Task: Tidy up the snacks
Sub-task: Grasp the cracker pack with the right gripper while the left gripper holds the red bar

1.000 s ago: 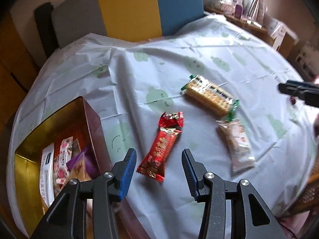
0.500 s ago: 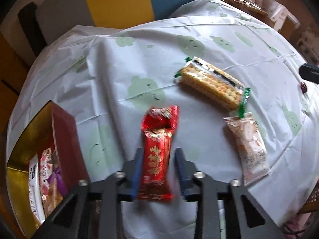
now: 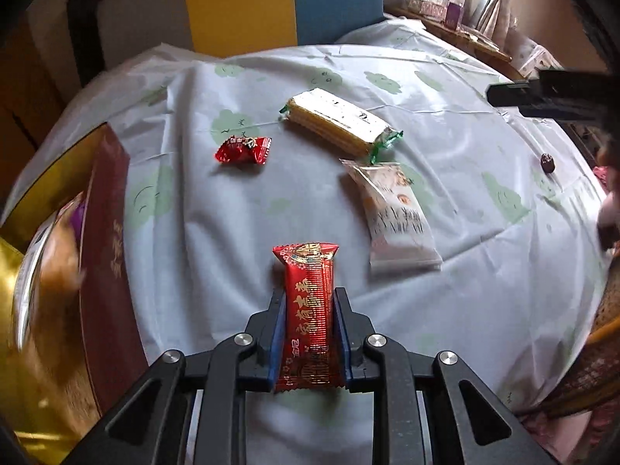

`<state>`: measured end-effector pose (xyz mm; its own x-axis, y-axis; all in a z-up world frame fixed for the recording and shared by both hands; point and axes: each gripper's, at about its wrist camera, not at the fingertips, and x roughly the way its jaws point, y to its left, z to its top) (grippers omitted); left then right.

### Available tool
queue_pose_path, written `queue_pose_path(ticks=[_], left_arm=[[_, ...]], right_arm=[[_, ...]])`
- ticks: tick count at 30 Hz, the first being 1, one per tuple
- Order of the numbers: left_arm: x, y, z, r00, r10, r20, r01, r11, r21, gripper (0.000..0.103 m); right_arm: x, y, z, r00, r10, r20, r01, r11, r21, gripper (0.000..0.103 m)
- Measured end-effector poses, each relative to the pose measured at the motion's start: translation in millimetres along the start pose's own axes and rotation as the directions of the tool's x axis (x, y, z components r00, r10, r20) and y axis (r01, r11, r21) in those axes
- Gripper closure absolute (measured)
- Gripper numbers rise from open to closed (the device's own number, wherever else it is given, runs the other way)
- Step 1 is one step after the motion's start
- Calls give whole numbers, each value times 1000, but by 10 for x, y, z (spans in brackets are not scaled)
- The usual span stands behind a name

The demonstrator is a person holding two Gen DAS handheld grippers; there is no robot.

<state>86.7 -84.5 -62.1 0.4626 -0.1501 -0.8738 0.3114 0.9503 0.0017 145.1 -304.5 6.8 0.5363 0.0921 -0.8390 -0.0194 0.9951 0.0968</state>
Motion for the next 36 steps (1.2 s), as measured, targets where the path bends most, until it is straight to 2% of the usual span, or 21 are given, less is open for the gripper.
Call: queue_pose_path(ticks=[3,8,14,17,21,26,28,30,34,36], left_arm=[[9,-11,-62,999,18,43,-17,1000,-15,78],[-21,57,-163,995,-12,102,15,1000,-22,78],[-46,-20,-261,985,15,169,-17,1000,9,78],[-38,-10,-291,979,18,202,-22,1000,14,78],[-26,-24,-330,971,27,237,-32,999,21,78],[-12,-47,-359,961,38,274,-49,998,32,78],[-15,-40,-363,960,33,279,-43,999,30,78],[-15,-19,-362,959,23,281,-30,999,21,78],[-26,1,-378,959,12,284,-15,1000,7,78],[-23,11,-373,959,9,284,-11,1000,5,78]], right_arm=[[11,-3,-8,1000,-4,-6,4,1000,1,32],[45,8,-25,1000,-13,-21,12,1000,-6,32],[107,70,-59,999,-10,-46,9,999,-34,32],[131,128,-81,997,47,-67,-50,998,-41,32],[206,338,-121,983,134,-122,-147,984,-98,32],[397,688,-19,966,182,-185,-211,966,-150,31],[520,840,105,969,166,-184,-198,966,-168,26],[646,967,224,972,152,-182,-186,965,-184,26],[964,1220,399,978,72,-196,-118,964,-237,26],[1115,1322,428,974,46,-223,-106,958,-268,27]])
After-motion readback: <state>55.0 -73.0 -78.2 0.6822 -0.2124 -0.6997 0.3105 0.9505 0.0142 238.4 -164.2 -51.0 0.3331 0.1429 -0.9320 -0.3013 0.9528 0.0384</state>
